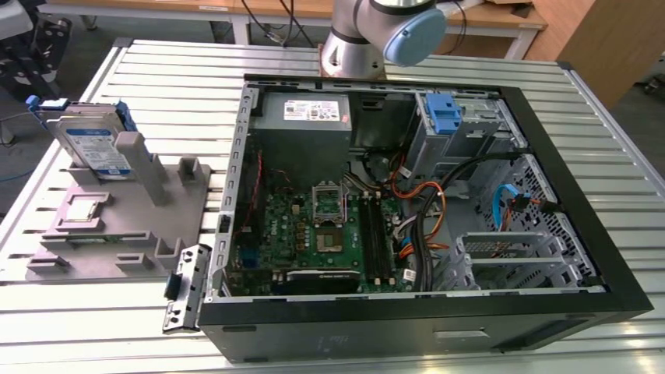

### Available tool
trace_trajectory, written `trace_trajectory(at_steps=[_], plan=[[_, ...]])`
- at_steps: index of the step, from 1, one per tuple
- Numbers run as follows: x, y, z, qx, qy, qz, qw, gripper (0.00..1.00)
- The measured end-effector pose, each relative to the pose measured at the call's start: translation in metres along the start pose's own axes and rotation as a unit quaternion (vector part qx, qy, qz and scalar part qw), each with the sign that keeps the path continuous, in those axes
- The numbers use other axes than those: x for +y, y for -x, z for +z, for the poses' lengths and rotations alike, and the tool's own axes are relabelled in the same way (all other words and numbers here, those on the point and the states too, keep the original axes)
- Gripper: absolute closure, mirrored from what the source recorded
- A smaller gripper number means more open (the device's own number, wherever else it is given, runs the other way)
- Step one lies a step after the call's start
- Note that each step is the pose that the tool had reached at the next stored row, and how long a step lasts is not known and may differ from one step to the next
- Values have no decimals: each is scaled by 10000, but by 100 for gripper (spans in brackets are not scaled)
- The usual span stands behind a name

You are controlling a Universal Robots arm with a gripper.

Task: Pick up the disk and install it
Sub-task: 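Pick up the disk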

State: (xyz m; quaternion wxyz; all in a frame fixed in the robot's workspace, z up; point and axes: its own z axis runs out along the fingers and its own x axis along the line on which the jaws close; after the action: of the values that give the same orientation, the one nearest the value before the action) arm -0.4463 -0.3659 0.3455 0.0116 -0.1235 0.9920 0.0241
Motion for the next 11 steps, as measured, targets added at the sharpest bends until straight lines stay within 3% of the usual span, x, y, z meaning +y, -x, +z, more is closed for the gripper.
trace_trajectory(at_steps=[11], plan=[[6, -22, 1, 5, 3, -116, 9999, 89]])
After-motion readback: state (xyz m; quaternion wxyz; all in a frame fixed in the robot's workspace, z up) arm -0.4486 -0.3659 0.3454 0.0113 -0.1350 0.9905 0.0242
